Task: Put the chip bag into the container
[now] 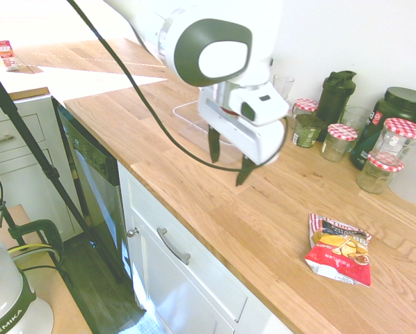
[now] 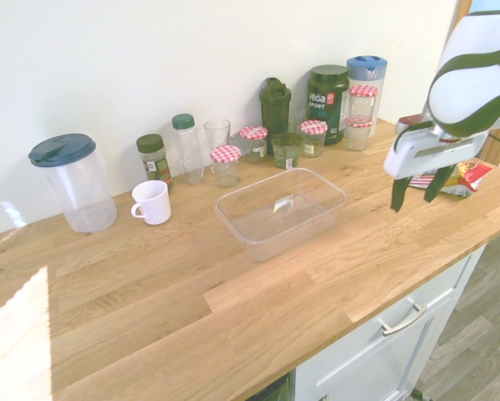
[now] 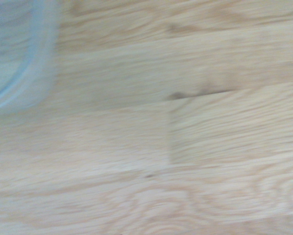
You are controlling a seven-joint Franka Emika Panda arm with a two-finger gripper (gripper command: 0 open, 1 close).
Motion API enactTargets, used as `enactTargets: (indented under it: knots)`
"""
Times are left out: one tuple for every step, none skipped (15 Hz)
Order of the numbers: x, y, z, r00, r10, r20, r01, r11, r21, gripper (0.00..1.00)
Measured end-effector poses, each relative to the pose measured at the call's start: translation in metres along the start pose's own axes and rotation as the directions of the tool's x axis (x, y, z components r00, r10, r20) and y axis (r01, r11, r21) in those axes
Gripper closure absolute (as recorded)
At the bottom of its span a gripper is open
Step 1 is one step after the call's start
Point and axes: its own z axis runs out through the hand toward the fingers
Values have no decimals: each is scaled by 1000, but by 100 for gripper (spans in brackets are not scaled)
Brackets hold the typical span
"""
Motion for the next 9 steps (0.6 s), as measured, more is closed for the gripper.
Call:
enactTargets:
  knots:
    - [18,13,0,999,34,-8,-34,999,-6,0]
    - [35,24,4,998,62,-16,-62,998,-16,0]
    - [47,33,10,996,82,-29,-83,996,-29,0]
    - [59,41,18,994,100,-46,-101,994,-37,0]
    - [71,48,26,991,116,-65,-119,992,-46,0]
    - [81,57,33,987,134,-82,-139,989,-55,0]
    - [89,66,37,984,151,-96,-157,986,-61,0]
    - [97,76,37,980,167,-110,-174,983,-61,0]
    - [104,87,34,974,187,-124,-195,979,-55,0]
